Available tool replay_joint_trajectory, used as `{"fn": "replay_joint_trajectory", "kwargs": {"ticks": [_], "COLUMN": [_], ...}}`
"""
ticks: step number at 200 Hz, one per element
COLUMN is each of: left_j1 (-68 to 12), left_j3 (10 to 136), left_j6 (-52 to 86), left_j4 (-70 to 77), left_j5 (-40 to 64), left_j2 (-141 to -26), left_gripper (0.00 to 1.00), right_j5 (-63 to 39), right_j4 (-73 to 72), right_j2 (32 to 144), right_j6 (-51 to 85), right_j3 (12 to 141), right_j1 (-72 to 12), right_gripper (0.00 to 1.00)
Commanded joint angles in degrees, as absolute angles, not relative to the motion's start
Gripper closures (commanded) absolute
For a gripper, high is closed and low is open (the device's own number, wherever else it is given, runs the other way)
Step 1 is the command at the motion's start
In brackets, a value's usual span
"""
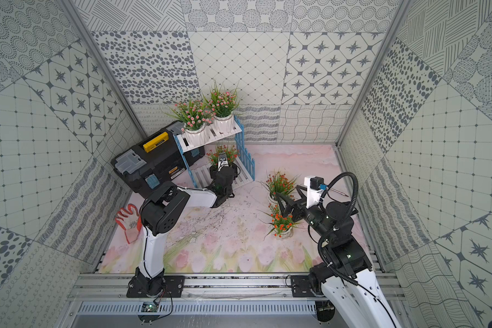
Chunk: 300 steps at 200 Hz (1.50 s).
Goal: Place the baby's breath potted plants on the rack by color
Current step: Place the baby's breath potted plant on the rack.
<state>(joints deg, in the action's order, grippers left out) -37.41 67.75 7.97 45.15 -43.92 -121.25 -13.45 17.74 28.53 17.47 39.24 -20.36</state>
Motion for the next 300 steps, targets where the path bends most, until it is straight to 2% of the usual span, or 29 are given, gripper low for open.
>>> {"fn": "replay_joint_trajectory", "kwargs": {"ticks": [1, 76, 228, 300], "left_j1": [-36.1, -33.4, -31.6, -31.6], "left_j3": [70.0, 74.3, 81.1, 81.4], "left_j6": [8.2, 8.2, 11.1, 12.2], "left_j4": [55.2, 58.8, 48.9, 44.6], "left_j5": [-40.5, -33.9, -28.5, -25.5], "left_j2": [-123.1, -127.0, -130.7, -130.1], "left_gripper": [0.16, 0.16, 0.15, 0.06], "right_j5": [-13.4, -13.3, -13.5, -14.1], "right_j4": [15.8, 15.6, 14.6, 14.2], "right_j2": [28.1, 28.3, 29.1, 30.0], "right_j6": [17.1, 17.3, 17.8, 17.7], "right_j3": [38.7, 38.4, 37.5, 37.4], "right_j1": [-20.1, -20.1, -20.2, -20.1], "right_gripper": [0.02, 0.02, 0.02, 0.02]}}
